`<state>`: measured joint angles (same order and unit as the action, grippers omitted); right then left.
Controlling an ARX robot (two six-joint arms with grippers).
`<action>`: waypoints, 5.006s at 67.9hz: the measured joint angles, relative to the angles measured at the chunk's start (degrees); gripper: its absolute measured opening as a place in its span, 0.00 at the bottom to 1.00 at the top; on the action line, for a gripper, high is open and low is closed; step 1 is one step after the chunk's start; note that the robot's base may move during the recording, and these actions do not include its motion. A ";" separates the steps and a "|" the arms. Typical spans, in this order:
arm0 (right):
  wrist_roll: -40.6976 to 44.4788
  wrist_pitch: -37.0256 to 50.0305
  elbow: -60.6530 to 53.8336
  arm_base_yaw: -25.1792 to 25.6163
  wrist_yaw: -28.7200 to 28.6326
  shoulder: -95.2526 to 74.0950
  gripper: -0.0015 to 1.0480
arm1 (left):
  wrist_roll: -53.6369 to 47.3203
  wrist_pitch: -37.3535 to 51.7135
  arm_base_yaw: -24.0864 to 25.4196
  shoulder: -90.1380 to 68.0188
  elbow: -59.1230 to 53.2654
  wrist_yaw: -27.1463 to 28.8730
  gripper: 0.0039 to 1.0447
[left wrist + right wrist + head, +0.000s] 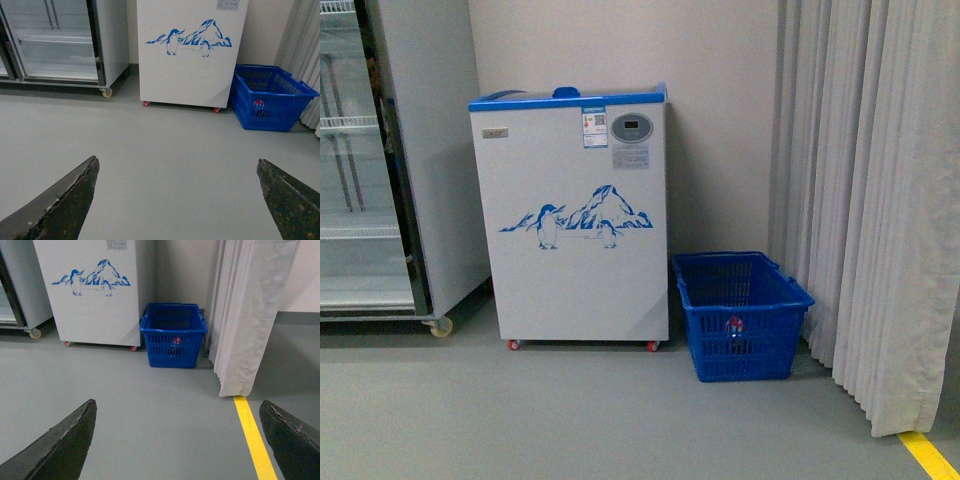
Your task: Put drink in fridge
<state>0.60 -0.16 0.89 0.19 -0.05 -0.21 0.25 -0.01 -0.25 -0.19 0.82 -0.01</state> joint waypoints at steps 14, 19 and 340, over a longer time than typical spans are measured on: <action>0.00 0.00 0.00 0.00 0.02 0.02 0.93 | 0.00 0.00 0.00 0.00 0.00 0.02 0.92; 0.00 0.00 0.00 0.00 -0.02 0.02 0.93 | 0.00 0.00 0.00 0.00 0.00 0.00 0.92; 6.12 26.27 68.02 4.94 -5.86 -152.45 0.93 | 0.00 0.00 0.00 0.02 0.00 0.02 0.92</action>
<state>6.72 26.11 68.90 5.13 -5.91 -152.66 0.25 -0.01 -0.25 -0.16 0.82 0.01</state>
